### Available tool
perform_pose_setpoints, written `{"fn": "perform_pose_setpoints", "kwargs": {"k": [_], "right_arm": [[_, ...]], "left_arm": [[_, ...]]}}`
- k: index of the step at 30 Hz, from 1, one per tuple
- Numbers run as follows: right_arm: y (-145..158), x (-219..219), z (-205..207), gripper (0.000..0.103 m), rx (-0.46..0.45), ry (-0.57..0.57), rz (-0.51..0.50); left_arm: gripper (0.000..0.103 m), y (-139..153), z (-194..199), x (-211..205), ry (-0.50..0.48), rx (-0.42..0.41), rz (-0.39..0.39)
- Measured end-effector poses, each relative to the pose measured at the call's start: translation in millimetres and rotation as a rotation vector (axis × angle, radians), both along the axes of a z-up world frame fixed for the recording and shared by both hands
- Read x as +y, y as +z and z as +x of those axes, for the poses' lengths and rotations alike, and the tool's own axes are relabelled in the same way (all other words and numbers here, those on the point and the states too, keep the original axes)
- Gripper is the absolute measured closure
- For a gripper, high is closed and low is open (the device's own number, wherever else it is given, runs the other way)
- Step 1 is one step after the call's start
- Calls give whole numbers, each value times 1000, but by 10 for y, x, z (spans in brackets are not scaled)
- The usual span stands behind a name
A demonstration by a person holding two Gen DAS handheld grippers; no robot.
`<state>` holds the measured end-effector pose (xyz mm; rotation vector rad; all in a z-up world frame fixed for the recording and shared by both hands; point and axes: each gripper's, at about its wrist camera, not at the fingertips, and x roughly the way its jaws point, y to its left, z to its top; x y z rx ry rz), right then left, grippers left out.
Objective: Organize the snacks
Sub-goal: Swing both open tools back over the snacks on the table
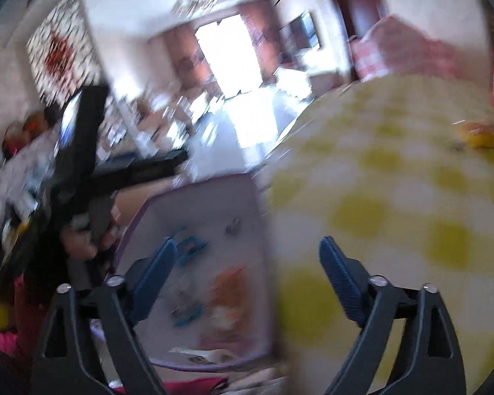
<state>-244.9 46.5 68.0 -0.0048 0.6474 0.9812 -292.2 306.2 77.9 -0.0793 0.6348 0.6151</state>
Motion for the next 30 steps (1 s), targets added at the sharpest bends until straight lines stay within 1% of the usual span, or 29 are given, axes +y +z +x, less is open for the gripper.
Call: {"fn": "perform_pose_setpoints", "kwargs": {"k": [2, 3, 5, 6, 7, 8, 9, 10, 11, 13, 15, 17, 18, 19, 20, 22, 24, 26, 27, 28, 30], "right_arm": [[99, -351, 131, 15, -36, -106, 0], [132, -599, 226, 15, -34, -184, 4], [119, -954, 411, 15, -3, -306, -1], [80, -1174, 531, 15, 28, -372, -3], [38, -1370, 634, 15, 53, -420, 6], [-14, -1558, 724, 15, 72, -464, 14], [-59, -1765, 811, 15, 81, -518, 17], [-88, -1962, 891, 15, 80, -572, 17], [-108, -2135, 970, 15, 78, -621, 14], [-167, -2442, 1158, 15, 93, -703, 6], [-230, -2753, 1427, 15, 134, -790, 1], [-278, -2948, 1657, 15, 161, -819, 17], [-280, -3004, 1707, 15, 166, -820, 26], [-280, -3023, 1853, 15, 163, -828, 31], [-269, -3074, 1931, 15, 151, -835, 33], [-264, -3118, 2215, 15, 116, -846, 35], [-283, -3129, 2438, 15, 109, -859, 27], [-337, -3097, 2708, 15, 105, -856, -23], [-353, -3057, 2842, 20, 104, -847, -45], [-366, -3022, 2947, 27, 103, -837, -64], [-380, -2943, 3129, 35, 97, -820, -99]], "left_arm": [[2, 155, 95, -277, -47, -49, -4], [2, 232, 156, -452, -88, -74, -11], [2, 337, 338, -789, -177, -92, -27], [2, 359, 437, -926, -219, -93, -42], [2, 360, 612, -1133, -293, -90, -93], [2, 317, 802, -1295, -353, -69, -156], [2, 220, 1067, -1509, -414, -15, -229], [2, 135, 1242, -1660, -447, 21, -263], [2, 10, 1469, -1868, -468, 64, -276], [2, -175, 1807, -2201, -501, 100, -267], [2, -340, 2170, -2527, -531, 129, -263], [2, -439, 2449, -2787, -548, 136, -253], [2, -477, 2554, -2889, -555, 133, -251], [2, -509, 2726, -3000, -552, 127, -250], [2, -528, 2877, -3080, -546, 123, -256], [2, -549, 3167, -3202, -551, 113, -293], [2, -505, 3420, -3273, -540, 67, -312], [2, -458, 3628, -3298, -525, 4, -330], [2, -441, 3710, -3296, -515, -17, -341], [2, -434, 3809, -3278, -502, -49, -370], [2, -460, 3970, -3202, -480, -101, -452]]}}
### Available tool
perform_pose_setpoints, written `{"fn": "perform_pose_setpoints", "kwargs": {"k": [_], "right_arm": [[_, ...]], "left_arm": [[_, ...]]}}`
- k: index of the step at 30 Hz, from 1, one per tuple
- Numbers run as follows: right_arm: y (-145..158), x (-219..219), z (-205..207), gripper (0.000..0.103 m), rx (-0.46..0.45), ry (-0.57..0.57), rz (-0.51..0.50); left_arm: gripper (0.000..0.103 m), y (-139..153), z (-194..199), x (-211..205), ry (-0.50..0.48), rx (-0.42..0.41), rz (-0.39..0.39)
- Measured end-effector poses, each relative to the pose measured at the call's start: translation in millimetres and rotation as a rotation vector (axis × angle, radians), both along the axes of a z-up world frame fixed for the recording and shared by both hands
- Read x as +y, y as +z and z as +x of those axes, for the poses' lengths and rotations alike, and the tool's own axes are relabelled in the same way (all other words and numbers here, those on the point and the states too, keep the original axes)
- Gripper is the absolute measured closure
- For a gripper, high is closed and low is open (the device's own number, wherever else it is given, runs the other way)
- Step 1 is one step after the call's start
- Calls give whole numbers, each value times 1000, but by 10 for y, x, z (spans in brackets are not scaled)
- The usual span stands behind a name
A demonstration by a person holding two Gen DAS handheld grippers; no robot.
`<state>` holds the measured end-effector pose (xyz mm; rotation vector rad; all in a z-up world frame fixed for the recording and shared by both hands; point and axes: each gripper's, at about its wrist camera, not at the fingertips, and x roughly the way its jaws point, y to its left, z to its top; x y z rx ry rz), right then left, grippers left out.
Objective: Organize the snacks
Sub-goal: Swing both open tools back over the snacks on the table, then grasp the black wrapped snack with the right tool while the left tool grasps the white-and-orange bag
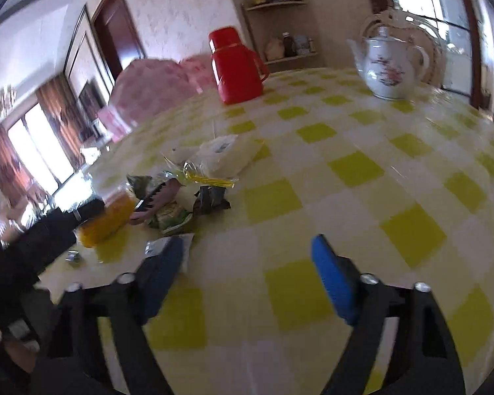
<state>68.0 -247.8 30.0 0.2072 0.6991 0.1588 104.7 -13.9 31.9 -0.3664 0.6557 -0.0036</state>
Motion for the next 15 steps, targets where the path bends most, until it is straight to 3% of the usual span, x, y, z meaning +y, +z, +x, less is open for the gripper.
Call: {"fn": "perform_pose_setpoints", "kwargs": {"k": [2, 4, 9, 15], "right_arm": [[-35, 55, 156, 41, 13, 24, -18], [-63, 104, 325, 48, 29, 50, -1], [-101, 329, 709, 53, 58, 114, -28], [-175, 619, 1037, 56, 119, 167, -102]], "left_arm": [[2, -27, 73, 52, -9, -1, -50], [2, -82, 132, 67, -24, 34, -28], [2, -153, 111, 220, 20, 73, -66], [2, -128, 63, 247, 23, 72, -44]]}}
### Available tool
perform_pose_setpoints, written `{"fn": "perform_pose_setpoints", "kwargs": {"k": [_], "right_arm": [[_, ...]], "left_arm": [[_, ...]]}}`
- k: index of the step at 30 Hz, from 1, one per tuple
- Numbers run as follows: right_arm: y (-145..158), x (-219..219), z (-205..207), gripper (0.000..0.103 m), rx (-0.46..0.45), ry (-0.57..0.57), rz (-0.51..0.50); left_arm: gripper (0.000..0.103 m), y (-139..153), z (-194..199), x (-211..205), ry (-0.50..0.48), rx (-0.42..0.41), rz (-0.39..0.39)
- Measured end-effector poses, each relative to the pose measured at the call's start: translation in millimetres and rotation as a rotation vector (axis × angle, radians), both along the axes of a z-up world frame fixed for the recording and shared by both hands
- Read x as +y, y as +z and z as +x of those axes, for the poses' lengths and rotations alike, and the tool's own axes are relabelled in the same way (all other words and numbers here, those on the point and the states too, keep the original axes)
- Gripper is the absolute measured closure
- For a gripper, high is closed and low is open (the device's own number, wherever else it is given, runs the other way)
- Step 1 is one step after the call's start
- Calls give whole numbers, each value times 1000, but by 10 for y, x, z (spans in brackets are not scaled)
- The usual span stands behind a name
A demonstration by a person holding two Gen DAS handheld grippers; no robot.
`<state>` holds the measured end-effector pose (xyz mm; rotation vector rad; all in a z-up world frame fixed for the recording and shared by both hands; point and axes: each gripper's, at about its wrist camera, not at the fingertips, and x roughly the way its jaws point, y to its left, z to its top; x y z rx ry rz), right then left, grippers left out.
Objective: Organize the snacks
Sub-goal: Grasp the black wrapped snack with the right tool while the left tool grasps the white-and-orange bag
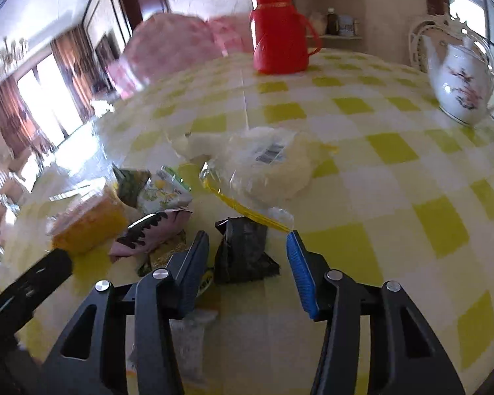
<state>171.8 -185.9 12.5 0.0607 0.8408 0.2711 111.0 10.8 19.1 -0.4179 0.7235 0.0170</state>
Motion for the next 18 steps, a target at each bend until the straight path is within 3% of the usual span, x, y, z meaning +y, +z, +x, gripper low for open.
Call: {"fn": "perform_pose_setpoints", "kwargs": {"k": [5, 9, 14, 18], "right_arm": [[-61, 150, 115, 57, 31, 10, -78], [-87, 120, 104, 69, 41, 2, -112], [-73, 103, -31, 72, 14, -5, -196], [3, -211, -253, 73, 15, -59, -143]], "left_arm": [[2, -39, -15, -56, -28, 26, -2], [2, -52, -17, -150, -62, 35, 28], [2, -40, -24, -296, -118, 29, 79], [2, -36, -35, -388, -173, 23, 87]]}}
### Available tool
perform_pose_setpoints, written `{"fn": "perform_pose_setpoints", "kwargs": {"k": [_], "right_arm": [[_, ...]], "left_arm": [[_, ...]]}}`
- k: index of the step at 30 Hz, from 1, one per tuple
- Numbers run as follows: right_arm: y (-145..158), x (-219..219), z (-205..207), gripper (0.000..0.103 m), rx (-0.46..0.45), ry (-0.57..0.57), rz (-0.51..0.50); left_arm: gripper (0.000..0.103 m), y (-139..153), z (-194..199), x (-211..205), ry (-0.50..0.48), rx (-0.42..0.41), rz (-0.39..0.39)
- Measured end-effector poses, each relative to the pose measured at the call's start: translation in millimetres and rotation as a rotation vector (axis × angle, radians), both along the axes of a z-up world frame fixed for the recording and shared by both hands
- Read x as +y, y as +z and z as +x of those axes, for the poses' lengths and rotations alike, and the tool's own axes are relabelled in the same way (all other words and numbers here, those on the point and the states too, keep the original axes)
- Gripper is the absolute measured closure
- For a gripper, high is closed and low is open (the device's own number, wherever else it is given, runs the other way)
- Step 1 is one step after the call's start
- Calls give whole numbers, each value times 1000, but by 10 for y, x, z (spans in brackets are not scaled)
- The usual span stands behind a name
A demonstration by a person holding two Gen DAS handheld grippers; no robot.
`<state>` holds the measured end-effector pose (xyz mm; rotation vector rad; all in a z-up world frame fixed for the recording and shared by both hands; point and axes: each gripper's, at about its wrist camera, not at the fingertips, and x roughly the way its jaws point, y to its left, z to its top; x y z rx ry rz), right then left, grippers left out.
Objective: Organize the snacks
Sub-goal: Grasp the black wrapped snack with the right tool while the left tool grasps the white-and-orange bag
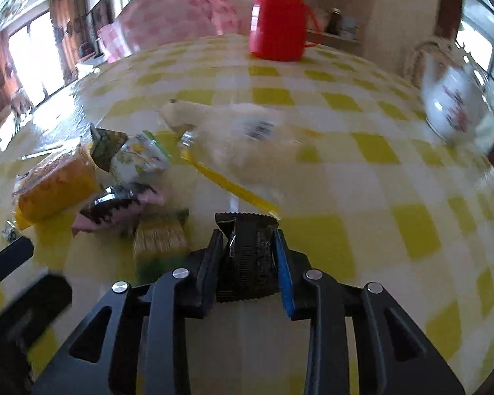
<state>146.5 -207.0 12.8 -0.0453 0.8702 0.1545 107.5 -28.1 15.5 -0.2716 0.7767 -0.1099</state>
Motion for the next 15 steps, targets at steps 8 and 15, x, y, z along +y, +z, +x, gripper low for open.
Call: {"fn": "perform_pose_setpoints", "kwargs": {"k": [8, 15], "right_arm": [[-5, -705, -749, 73, 12, -119, 169], [27, -683, -1141, 73, -13, -106, 110]], "left_arm": [[2, -15, -17, -158, -74, 6, 12], [2, -59, -82, -624, -197, 2, 222]]}}
